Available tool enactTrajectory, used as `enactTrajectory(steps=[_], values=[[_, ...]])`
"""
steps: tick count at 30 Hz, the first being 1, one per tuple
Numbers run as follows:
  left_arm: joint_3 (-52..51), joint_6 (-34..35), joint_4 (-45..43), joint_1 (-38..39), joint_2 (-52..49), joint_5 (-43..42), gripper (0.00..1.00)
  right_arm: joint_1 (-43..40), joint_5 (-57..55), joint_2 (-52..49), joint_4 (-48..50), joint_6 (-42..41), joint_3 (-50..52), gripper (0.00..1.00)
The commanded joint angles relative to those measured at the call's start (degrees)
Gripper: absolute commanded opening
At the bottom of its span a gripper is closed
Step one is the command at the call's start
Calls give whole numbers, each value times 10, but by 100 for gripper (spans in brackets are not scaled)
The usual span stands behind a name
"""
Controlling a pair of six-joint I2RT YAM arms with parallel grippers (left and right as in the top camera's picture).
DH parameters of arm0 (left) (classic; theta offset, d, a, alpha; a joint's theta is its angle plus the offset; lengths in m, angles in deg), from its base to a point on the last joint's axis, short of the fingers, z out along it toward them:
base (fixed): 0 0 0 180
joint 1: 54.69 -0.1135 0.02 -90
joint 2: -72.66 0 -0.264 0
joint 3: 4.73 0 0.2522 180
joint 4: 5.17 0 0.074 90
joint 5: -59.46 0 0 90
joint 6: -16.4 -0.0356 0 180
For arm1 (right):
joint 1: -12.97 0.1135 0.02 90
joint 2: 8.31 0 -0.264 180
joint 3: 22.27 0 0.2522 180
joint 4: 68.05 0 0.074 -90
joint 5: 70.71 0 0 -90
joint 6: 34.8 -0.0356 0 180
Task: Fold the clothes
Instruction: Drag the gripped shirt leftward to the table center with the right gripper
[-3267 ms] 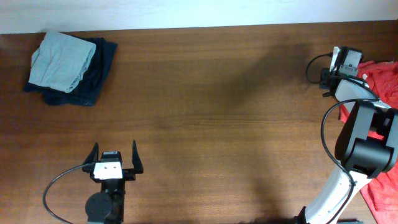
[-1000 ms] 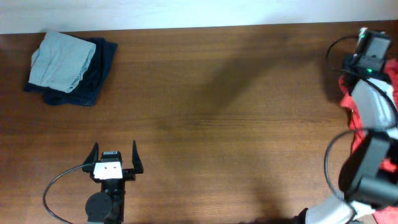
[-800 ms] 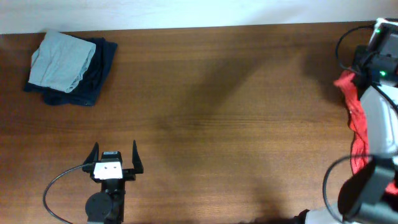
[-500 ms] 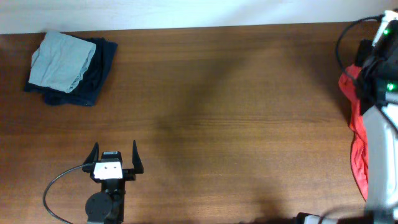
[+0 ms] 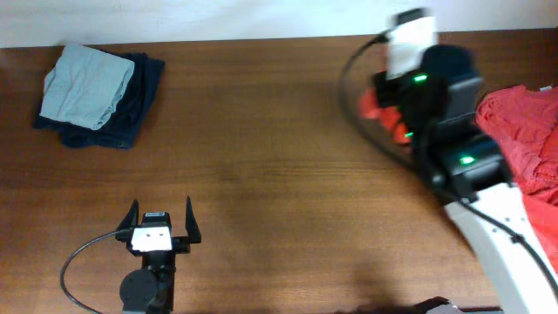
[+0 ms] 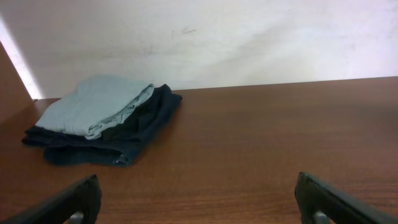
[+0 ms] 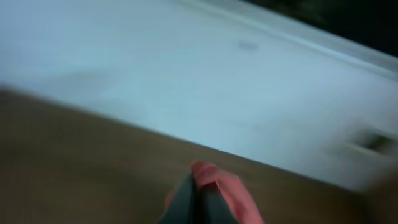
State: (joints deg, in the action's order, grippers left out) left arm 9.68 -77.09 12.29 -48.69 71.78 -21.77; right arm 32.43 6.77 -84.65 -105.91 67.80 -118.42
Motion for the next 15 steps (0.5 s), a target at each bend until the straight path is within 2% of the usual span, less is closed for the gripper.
enactTrajectory(steps=[1, 4, 15], values=[[-1, -9, 3, 2, 5, -9, 99, 53, 70, -24, 3, -16, -12, 4], [-1, -9, 3, 2, 5, -9, 99, 86, 83, -67, 3, -33, -12, 4], [-1, -9, 3, 2, 5, -9, 99, 153, 261, -233, 56, -93, -12, 4]])
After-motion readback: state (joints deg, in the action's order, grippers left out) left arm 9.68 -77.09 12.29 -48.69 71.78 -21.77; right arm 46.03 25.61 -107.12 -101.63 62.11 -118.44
